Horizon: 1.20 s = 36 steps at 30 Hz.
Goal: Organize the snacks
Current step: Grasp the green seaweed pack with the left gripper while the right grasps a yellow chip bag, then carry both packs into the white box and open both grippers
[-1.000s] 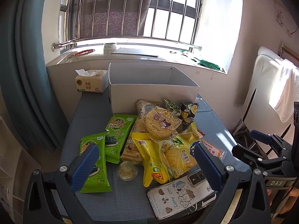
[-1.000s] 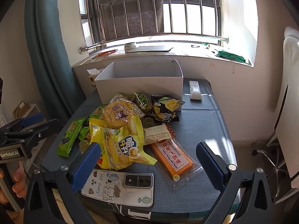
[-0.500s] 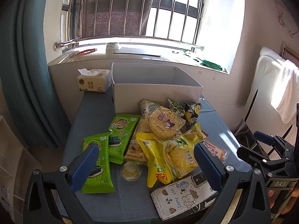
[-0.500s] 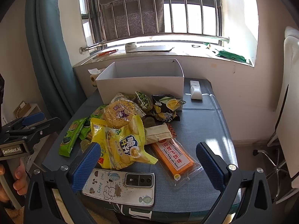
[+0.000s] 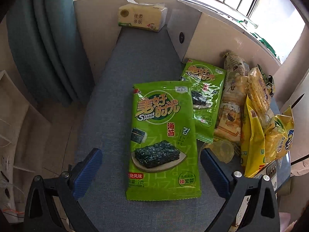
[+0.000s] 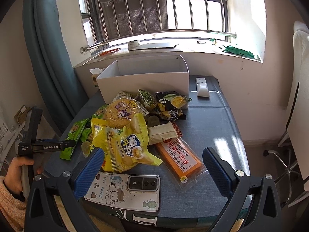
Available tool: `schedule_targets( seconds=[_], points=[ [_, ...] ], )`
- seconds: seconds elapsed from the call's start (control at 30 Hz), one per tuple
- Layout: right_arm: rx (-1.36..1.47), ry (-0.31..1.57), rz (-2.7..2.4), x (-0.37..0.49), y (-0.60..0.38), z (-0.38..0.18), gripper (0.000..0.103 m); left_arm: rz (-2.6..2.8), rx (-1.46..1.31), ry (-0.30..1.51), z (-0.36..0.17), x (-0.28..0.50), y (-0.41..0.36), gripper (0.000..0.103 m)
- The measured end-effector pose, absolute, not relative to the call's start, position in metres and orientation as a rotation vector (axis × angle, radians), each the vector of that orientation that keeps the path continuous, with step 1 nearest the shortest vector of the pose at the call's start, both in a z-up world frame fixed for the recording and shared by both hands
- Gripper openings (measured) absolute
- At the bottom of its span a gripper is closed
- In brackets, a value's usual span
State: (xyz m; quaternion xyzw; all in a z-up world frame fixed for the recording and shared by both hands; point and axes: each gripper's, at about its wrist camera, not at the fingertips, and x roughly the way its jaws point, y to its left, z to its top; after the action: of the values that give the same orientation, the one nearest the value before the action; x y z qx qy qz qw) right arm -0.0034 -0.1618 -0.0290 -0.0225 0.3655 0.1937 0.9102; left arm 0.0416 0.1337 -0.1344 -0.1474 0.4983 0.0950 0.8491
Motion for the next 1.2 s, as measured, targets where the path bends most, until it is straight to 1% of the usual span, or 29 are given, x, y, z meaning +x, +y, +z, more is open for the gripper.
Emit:
schedule_targets(
  seconds=[0.1,0.17,0.2,0.23,0.3,0.37,0.43,0.57,0.77,0.9,0.97,1.2],
  points=[
    [-0.049,0.764,0.396,-0.002,-0.161,-0.032,0.103,0.197,-0.287,1.060,-0.145,0.047,0.132,0.102],
    [-0.046,0.772,0.397,-0.001,-0.160,-0.034,0.103,0.213,-0.232,1.062,-0.148,0.050,0.127,0.099],
    [-0.046,0.776,0.397,-0.001,-0.160,-0.035,0.103,0.231,-0.203,1.059,-0.147,0.050,0.124,0.085],
    [-0.049,0.777,0.397,-0.001,-0.160,-0.035,0.103,0.251,-0.170,1.050,-0.144,0.048,0.121,0.067],
    [-0.053,0.775,0.395,-0.002,-0.160,-0.036,0.103,0.208,-0.200,1.040,-0.141,0.045,0.119,0.067],
    [-0.051,0.778,0.393,-0.001,-0.161,-0.037,0.103,0.174,-0.238,0.996,-0.132,0.038,0.117,0.066],
    [-0.045,0.787,0.391,0.000,-0.162,-0.039,0.103,0.176,-0.221,0.950,-0.123,0.029,0.113,0.066],
    [-0.007,0.819,0.407,0.005,-0.165,-0.048,0.103,0.104,-0.275,0.832,-0.098,0.004,0.109,0.066],
    [0.010,0.853,0.496,0.012,-0.154,-0.066,0.103,0.018,-0.234,0.658,-0.057,-0.027,0.092,0.066],
    [-0.043,0.821,0.506,0.022,-0.136,-0.073,0.103,-0.004,-0.203,0.616,-0.038,-0.041,0.086,0.066],
    [-0.043,0.837,0.519,0.034,-0.129,-0.080,0.103,-0.010,-0.206,0.609,-0.032,-0.045,0.090,0.066],
    [-0.037,0.906,0.614,0.075,-0.110,-0.106,0.103,-0.025,-0.232,0.616,-0.034,-0.046,0.096,0.066]
  ],
)
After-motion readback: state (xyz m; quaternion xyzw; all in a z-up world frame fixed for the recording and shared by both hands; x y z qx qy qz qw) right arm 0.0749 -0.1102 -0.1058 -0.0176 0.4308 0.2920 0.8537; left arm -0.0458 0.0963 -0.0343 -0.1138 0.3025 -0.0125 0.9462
